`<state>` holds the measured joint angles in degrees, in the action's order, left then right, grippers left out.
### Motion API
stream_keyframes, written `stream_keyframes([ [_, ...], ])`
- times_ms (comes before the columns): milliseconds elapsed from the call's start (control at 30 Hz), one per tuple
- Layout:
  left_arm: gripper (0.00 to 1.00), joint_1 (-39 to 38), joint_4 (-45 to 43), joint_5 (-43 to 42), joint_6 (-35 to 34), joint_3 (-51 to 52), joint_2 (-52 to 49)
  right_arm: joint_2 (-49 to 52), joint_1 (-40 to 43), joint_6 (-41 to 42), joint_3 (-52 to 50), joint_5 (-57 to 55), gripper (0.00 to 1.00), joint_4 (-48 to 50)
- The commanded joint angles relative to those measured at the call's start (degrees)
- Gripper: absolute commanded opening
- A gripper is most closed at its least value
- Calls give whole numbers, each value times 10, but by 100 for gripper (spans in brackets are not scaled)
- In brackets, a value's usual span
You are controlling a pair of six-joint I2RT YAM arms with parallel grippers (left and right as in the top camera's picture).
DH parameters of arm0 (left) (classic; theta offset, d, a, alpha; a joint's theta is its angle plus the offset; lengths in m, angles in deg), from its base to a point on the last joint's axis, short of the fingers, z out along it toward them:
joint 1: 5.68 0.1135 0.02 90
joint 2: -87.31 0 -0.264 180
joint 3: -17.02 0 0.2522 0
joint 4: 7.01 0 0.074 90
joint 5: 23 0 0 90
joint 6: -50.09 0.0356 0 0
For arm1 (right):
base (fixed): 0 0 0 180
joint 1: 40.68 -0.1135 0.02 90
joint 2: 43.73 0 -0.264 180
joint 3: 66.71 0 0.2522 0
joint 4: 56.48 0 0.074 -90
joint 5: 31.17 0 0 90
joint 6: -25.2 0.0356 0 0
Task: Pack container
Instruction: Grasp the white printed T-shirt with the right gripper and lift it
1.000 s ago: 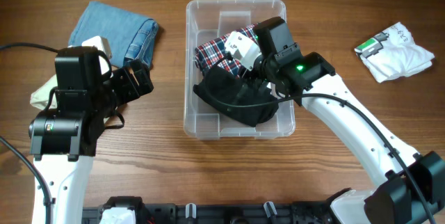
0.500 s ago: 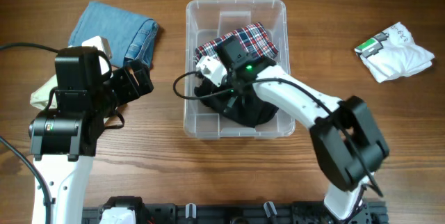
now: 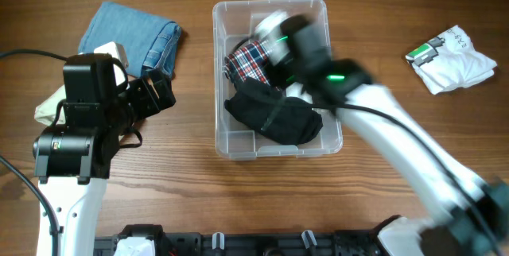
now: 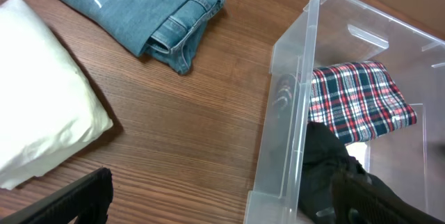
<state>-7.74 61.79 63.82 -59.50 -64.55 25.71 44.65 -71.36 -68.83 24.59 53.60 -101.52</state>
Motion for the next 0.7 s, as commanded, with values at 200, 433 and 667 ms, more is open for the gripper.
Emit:
stream_keyframes([
  [200, 100, 5, 1, -9, 9, -13, 1, -4, 493, 269, -5, 182, 100, -37],
  [433, 100, 5, 1, -9, 9, -13, 1, 192, 649, 272, -5, 251, 100, -25],
  [667, 100, 5, 1, -9, 9, -13, 1, 287, 681, 283, -6, 264, 100, 35],
])
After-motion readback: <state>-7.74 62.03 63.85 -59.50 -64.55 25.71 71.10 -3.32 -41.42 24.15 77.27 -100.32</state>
